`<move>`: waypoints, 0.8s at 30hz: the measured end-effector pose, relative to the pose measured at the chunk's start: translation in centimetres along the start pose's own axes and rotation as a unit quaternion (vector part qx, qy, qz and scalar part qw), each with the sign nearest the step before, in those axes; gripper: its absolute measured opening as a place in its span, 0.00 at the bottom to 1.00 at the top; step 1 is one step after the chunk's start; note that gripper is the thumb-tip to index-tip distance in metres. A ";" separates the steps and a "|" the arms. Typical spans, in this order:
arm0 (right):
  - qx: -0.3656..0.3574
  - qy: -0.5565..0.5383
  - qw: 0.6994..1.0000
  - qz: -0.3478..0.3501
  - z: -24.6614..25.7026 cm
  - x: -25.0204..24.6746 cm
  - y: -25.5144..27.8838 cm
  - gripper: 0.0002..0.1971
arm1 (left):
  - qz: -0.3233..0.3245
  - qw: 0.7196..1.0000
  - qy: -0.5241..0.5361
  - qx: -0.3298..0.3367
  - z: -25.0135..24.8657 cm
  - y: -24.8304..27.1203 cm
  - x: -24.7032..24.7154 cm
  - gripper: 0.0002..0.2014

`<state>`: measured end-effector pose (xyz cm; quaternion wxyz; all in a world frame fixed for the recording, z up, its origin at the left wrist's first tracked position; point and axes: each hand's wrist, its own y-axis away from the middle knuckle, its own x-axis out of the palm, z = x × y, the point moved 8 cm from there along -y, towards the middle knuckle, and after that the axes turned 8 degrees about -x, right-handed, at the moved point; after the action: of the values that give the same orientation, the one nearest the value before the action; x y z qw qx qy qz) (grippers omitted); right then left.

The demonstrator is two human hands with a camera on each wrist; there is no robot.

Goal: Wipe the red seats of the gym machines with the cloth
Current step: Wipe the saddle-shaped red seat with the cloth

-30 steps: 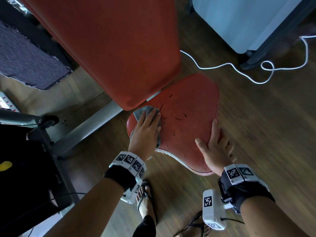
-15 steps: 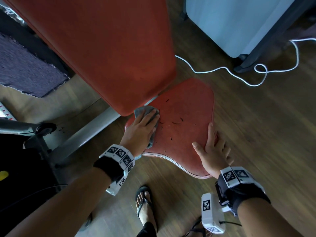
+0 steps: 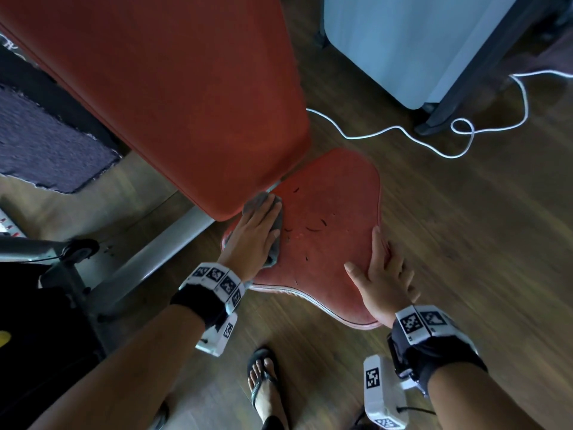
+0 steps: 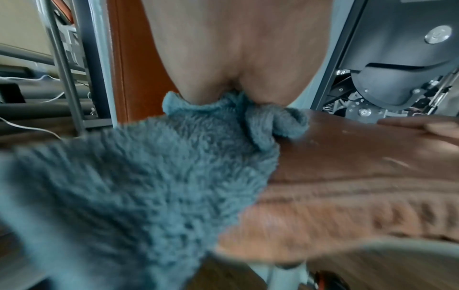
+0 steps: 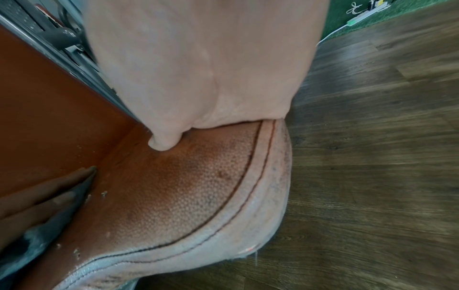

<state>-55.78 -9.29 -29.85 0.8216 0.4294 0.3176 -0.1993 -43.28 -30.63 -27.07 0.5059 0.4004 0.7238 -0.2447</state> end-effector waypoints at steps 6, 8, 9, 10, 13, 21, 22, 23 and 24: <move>0.001 -0.001 1.000 -0.001 -0.2 0.0 0.0 0.40 | 0.015 1.000 0.006 0.007 -0.3 0.3 0.7 0.24; 0.001 0.001 1.000 -0.001 -0.2 0.0 0.0 0.40 | -0.014 0.998 0.021 0.054 -2.3 2.4 -0.1 0.26; 0.001 0.002 1.000 -0.001 -0.2 0.0 0.0 0.40 | -0.022 0.998 0.029 0.055 -2.8 3.5 -0.2 0.25; 0.001 0.002 1.000 -0.001 -0.2 0.0 0.0 0.40 | -0.021 0.998 0.034 0.039 -2.8 4.3 0.0 0.23; 0.002 0.001 1.000 0.001 -0.1 -0.1 0.1 0.40 | 0.005 1.000 0.002 -0.021 -1.6 5.8 1.3 0.23; 0.001 -0.005 1.000 -0.004 -0.1 -0.1 0.1 0.40 | 0.012 0.999 0.033 -0.009 -1.5 3.8 2.1 0.24; 0.002 -0.005 1.000 -0.003 -0.1 -0.1 0.1 0.40 | 0.022 0.998 0.050 -0.026 -1.0 3.8 2.8 0.24; 0.002 -0.005 1.000 -0.003 -0.1 0.0 0.1 0.40 | 0.034 0.998 0.049 -0.037 -0.7 4.1 3.5 0.24; 0.001 -0.005 1.000 -0.004 -0.1 0.0 0.1 0.40 | 0.044 0.998 0.037 -0.041 -0.7 4.5 3.8 0.24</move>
<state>-55.82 -9.16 -29.84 0.8219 0.4281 0.3147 -0.2053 -40.63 -26.31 -30.12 0.5048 0.4197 0.7331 -0.1778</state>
